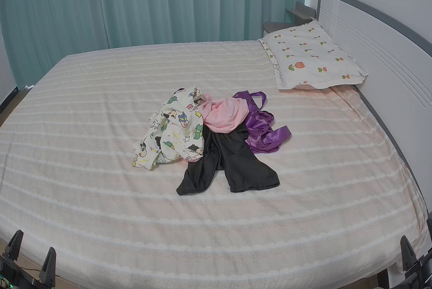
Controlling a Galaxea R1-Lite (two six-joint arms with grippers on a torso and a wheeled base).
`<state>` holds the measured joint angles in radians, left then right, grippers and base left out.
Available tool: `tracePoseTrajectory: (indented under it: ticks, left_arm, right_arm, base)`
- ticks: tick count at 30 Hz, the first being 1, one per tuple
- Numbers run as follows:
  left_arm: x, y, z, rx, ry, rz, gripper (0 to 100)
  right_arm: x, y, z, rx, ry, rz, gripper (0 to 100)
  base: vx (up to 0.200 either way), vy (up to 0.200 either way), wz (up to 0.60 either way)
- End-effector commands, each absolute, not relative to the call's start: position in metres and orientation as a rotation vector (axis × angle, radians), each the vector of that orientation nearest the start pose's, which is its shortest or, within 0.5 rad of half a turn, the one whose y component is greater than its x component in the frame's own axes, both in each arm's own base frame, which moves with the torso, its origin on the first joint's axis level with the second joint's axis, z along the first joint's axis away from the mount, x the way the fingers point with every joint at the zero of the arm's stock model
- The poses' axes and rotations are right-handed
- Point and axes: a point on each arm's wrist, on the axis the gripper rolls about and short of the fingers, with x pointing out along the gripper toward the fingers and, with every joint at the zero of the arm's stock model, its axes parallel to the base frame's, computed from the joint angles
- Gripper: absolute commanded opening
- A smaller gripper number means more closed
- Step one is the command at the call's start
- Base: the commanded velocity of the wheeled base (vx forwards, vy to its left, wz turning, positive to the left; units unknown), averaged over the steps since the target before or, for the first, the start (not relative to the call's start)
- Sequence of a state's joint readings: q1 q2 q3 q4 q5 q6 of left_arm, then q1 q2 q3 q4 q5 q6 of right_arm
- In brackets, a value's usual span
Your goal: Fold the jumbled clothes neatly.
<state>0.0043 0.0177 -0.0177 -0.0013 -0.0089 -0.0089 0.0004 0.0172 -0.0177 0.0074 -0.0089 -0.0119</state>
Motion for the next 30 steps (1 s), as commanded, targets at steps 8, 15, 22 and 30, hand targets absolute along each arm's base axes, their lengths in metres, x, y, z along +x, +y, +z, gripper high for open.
tracePoseTrajectory:
  ticks: [8,15,22,30]
  left_arm:
    - [-0.023,0.000,0.076,-0.009,0.002,-0.005,100]
    - [-0.023,0.000,0.076,-0.009,0.002,-0.006,100]
    - [-0.023,0.000,0.076,-0.009,0.002,-0.005,100]
    - [-0.023,0.000,0.076,-0.009,0.002,-0.005,100]
  right_arm:
    - [-0.021,0.000,0.076,-0.025,0.034,-0.006,100]
    - [-0.021,0.000,0.089,-0.023,0.014,0.002,100]
    - [0.007,0.002,0.164,0.002,0.156,0.127,100]
    - [0.124,0.027,0.153,0.154,0.534,0.307,100]
  base:
    - [0.000,0.000,0.00]
    - [0.000,0.000,0.00]
    - [0.000,0.000,0.00]
    - [0.000,0.000,0.00]
